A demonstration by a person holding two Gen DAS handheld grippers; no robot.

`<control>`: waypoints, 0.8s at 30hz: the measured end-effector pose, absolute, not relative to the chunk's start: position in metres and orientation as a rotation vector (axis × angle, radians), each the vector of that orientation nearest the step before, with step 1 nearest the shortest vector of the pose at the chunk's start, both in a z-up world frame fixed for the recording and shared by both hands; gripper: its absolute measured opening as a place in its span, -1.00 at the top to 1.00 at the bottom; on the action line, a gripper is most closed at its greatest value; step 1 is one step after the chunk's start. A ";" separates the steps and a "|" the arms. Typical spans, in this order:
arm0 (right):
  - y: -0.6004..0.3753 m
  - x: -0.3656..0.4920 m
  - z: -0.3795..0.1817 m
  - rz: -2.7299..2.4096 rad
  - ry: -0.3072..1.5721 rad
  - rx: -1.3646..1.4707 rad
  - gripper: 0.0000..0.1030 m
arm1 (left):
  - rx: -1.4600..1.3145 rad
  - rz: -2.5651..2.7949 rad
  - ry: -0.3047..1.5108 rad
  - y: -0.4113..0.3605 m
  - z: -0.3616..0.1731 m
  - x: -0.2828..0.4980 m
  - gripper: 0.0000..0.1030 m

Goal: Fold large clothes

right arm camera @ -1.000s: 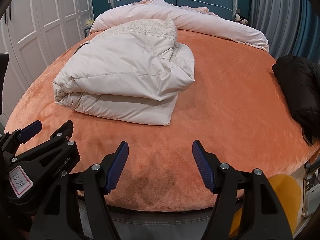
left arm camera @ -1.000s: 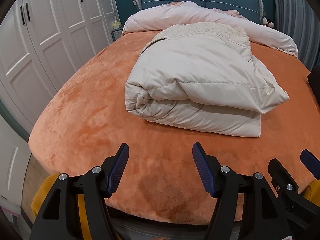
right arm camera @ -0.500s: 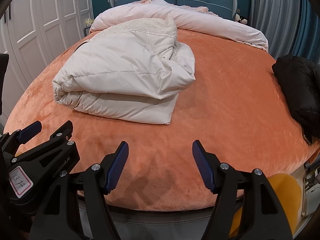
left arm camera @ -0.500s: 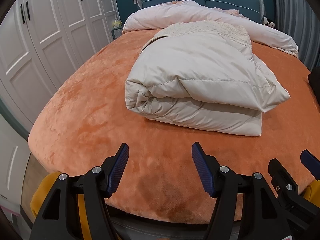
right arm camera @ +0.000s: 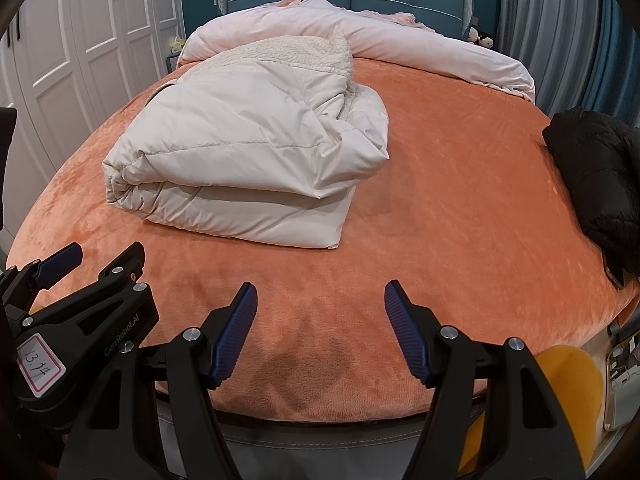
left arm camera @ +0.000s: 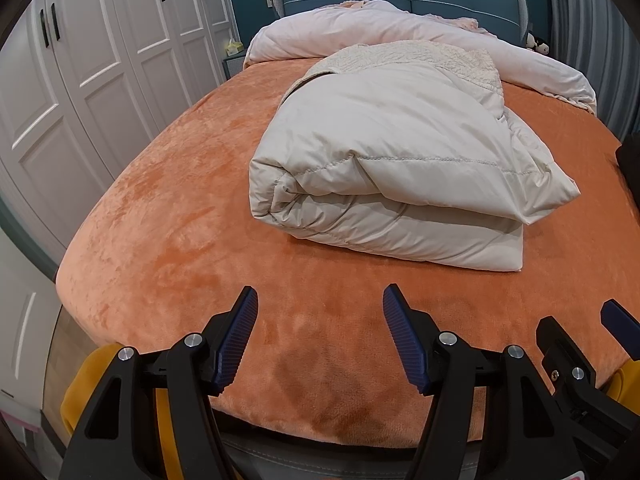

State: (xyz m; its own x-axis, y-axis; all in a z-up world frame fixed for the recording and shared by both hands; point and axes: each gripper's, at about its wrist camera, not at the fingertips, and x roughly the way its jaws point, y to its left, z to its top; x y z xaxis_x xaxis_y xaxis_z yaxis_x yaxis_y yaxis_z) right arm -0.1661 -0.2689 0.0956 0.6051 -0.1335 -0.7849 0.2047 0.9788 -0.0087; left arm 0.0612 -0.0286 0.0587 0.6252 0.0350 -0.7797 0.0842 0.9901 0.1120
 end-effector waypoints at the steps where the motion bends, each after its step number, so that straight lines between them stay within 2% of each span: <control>1: -0.269 -0.166 0.096 -0.196 0.900 0.085 -0.24 | 0.141 -0.030 0.896 -0.028 0.059 0.061 -0.22; 24: -0.271 -0.168 0.093 -0.207 0.910 0.084 -0.24 | 0.146 -0.031 0.891 -0.026 0.055 0.063 -0.20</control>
State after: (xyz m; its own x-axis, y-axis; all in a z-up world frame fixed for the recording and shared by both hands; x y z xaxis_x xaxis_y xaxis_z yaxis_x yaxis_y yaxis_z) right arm -0.1682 -0.2710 0.0927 0.5957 -0.1425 -0.7905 0.2134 0.9768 -0.0153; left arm 0.0627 -0.0262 0.0547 0.6292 0.0336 -0.7765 0.0875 0.9896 0.1138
